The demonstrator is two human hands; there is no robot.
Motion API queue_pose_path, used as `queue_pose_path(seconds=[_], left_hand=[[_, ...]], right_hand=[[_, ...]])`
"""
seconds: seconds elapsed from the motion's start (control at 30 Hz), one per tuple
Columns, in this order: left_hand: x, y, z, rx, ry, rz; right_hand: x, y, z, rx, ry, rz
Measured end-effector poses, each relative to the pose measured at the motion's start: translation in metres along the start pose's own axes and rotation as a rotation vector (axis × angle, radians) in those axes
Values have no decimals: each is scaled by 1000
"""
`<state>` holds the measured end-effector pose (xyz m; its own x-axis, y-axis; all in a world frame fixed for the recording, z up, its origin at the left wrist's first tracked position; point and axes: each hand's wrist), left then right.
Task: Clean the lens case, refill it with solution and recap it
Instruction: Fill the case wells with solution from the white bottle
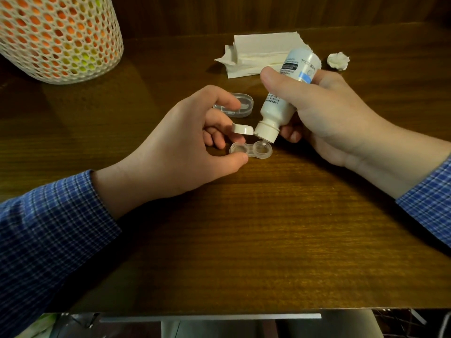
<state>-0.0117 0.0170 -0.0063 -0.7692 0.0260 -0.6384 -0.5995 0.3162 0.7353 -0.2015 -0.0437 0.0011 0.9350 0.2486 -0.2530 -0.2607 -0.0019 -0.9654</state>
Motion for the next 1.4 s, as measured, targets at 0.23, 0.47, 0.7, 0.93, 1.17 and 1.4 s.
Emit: queue_pose_path(seconds=[0.23,0.47,0.7,0.93,1.17,1.4], left_hand=[[0,-2,0,4,8,6],[0,-3,-1,9,13,8],[2,-6,-2,15,10,12],[3,-8,-3,68,-23,11],[-6,5,-3,382,280,-73],[10,36,-26,646,399,-207]], right_hand=[[0,1,0,-9,4,10],[0,1,-1,-10,8,-3],[-2,1,-3,20,32,-57],[-8,0,-6,37,-63,-298],[-12,-5,0,103,-215,-459],[-17,-10,6,234,-359,-768]])
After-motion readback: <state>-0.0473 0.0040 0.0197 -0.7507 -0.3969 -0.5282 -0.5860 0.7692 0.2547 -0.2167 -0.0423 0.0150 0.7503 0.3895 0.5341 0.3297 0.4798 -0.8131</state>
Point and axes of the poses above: each hand's wrist, its own z-axis away from the middle knuckle, its own x-axis out of the palm, y = z × x, and after that the axes turned 9 degrees about z, right-handed
